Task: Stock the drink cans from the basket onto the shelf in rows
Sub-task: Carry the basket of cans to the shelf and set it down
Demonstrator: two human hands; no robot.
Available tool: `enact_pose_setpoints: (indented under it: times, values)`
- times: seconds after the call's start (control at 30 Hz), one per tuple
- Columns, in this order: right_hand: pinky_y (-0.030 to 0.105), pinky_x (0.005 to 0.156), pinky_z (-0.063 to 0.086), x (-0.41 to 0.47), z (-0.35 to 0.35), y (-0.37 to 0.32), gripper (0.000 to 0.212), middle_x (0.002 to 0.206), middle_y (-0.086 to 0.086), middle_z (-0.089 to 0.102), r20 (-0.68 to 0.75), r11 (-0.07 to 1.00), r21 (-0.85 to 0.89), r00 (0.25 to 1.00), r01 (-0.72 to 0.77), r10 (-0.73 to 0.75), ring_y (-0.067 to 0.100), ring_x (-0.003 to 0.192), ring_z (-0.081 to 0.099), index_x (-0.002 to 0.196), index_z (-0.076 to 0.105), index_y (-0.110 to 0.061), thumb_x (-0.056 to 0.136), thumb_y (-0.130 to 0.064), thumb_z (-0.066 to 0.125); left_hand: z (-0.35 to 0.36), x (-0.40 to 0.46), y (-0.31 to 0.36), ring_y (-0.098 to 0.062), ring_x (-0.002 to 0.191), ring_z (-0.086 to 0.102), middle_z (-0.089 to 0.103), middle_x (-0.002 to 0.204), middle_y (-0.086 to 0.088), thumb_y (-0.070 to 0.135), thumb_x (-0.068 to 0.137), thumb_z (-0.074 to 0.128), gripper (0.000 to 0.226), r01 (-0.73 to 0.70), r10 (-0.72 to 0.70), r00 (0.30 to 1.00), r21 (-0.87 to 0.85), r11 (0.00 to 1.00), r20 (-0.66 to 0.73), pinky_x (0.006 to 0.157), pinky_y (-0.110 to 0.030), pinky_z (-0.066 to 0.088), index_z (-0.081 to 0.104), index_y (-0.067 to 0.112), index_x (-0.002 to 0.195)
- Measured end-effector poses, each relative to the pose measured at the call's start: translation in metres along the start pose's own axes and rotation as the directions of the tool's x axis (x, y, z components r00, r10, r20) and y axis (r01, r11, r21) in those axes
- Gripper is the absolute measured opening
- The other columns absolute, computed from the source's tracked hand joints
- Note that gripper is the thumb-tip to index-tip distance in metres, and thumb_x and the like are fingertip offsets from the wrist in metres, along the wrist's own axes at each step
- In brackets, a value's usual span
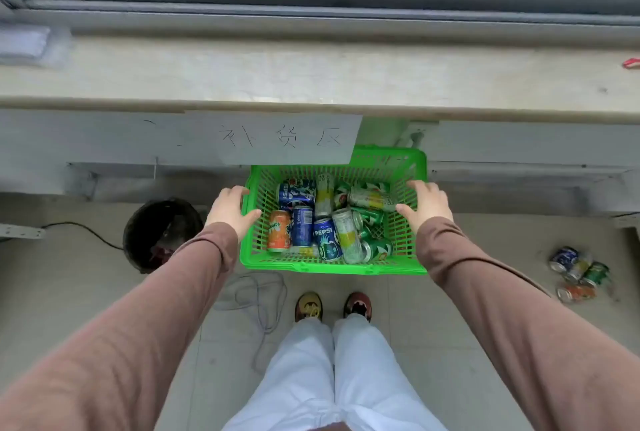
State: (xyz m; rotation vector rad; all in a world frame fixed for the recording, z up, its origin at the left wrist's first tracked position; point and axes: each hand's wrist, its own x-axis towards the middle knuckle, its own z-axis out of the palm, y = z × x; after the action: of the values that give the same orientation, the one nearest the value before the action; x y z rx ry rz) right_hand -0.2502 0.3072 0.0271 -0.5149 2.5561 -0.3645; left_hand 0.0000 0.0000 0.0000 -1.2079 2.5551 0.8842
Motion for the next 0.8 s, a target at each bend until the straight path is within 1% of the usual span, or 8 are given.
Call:
enact_pose_setpoints:
  times: [0.1, 0.17, 0.27, 0.33, 0.43, 0.5, 0.63, 0.8]
  values:
    - [0.047, 0.109, 0.037, 0.014, 0.012, 0.012, 0.063, 0.151, 0.015, 0.039, 0.016, 0.996, -0.020, 0.996, -0.090, 0.090, 0.036, 0.138, 0.036, 0.150, 0.041, -0.018, 0.094, -0.028, 0.069, 0.011, 0.010, -0.008, -0.034, 0.120, 0.050, 0.046, 0.131, -0.015, 0.032, 0.083, 0.072, 0.064, 0.115, -0.115, 0.993, 0.035, 0.993, -0.002, 0.102, -0.042, 0.042, 0.044, 0.013, 0.138]
    - [0.048, 0.109, 0.037, 0.024, 0.020, 0.022, 0.068, 0.153, 0.016, 0.037, 0.035, 0.992, -0.030, 0.991, -0.125, 0.126, 0.039, 0.137, 0.036, 0.152, 0.036, -0.016, 0.094, -0.025, 0.070, 0.022, 0.017, -0.011, -0.035, 0.125, 0.047, 0.043, 0.136, -0.016, 0.033, 0.084, 0.072, 0.072, 0.161, -0.162, 0.987, 0.041, 0.986, 0.016, 0.104, -0.043, 0.041, 0.038, 0.011, 0.143]
    - [0.049, 0.108, 0.038, 0.040, 0.031, 0.039, 0.076, 0.153, 0.017, 0.035, 0.040, 0.982, -0.011, 0.982, -0.186, 0.186, 0.042, 0.136, 0.038, 0.155, 0.030, -0.015, 0.091, -0.020, 0.072, 0.038, 0.035, -0.016, -0.038, 0.124, 0.048, 0.047, 0.133, -0.020, 0.032, 0.083, 0.073, 0.073, 0.187, -0.188, 0.982, 0.041, 0.982, 0.034, 0.101, -0.044, 0.042, 0.037, 0.007, 0.142]
    - [0.048, 0.108, 0.039, 0.050, 0.039, 0.050, 0.077, 0.149, 0.019, 0.040, 0.067, 0.967, 0.046, 0.966, -0.252, 0.248, 0.043, 0.133, 0.044, 0.153, 0.030, -0.014, 0.090, -0.018, 0.073, 0.048, 0.045, -0.016, -0.039, 0.119, 0.052, 0.052, 0.129, -0.021, 0.031, 0.081, 0.074, 0.072, 0.214, -0.215, 0.976, 0.008, 0.977, 0.025, 0.097, -0.045, 0.045, 0.038, 0.008, 0.139]
    - [0.047, 0.102, 0.045, 0.061, 0.052, 0.065, 0.070, 0.137, 0.021, 0.054, 0.102, 0.936, 0.118, 0.941, -0.333, 0.322, 0.043, 0.123, 0.056, 0.150, 0.030, -0.016, 0.092, -0.018, 0.070, 0.062, 0.056, -0.015, -0.040, 0.119, 0.054, 0.054, 0.131, -0.019, 0.029, 0.084, 0.071, 0.072, 0.269, -0.270, 0.963, -0.029, 0.963, -0.012, 0.095, -0.045, 0.046, 0.034, 0.009, 0.142]
    - [0.047, 0.098, 0.048, 0.067, 0.055, 0.071, 0.062, 0.130, 0.021, 0.060, 0.105, 0.922, 0.115, 0.928, -0.369, 0.358, 0.043, 0.116, 0.060, 0.146, 0.033, -0.016, 0.094, -0.018, 0.067, 0.068, 0.063, -0.014, -0.041, 0.115, 0.056, 0.057, 0.127, -0.021, 0.028, 0.087, 0.068, 0.064, 0.321, -0.321, 0.947, -0.014, 0.947, -0.031, 0.092, -0.044, 0.045, 0.036, 0.007, 0.139]
    - [0.045, 0.097, 0.048, 0.081, 0.055, 0.078, 0.045, 0.128, 0.022, 0.061, 0.114, 0.909, 0.110, 0.914, -0.401, 0.389, 0.041, 0.117, 0.060, 0.133, 0.045, -0.007, 0.095, -0.018, 0.065, 0.073, 0.076, -0.012, -0.043, 0.113, 0.056, 0.059, 0.122, -0.027, 0.023, 0.091, 0.064, 0.043, 0.407, -0.406, 0.911, 0.006, 0.913, -0.070, 0.089, -0.043, 0.044, 0.049, -0.001, 0.123]
    - [0.042, 0.097, 0.048, 0.077, 0.050, 0.079, 0.037, 0.126, 0.020, 0.063, 0.121, 0.898, 0.142, 0.908, -0.416, 0.401, 0.038, 0.116, 0.062, 0.126, 0.051, -0.005, 0.094, -0.015, 0.066, 0.071, 0.074, -0.008, -0.045, 0.110, 0.056, 0.059, 0.119, -0.029, 0.019, 0.091, 0.063, 0.036, 0.453, -0.452, 0.889, -0.004, 0.892, -0.072, 0.089, -0.044, 0.044, 0.053, -0.005, 0.116]
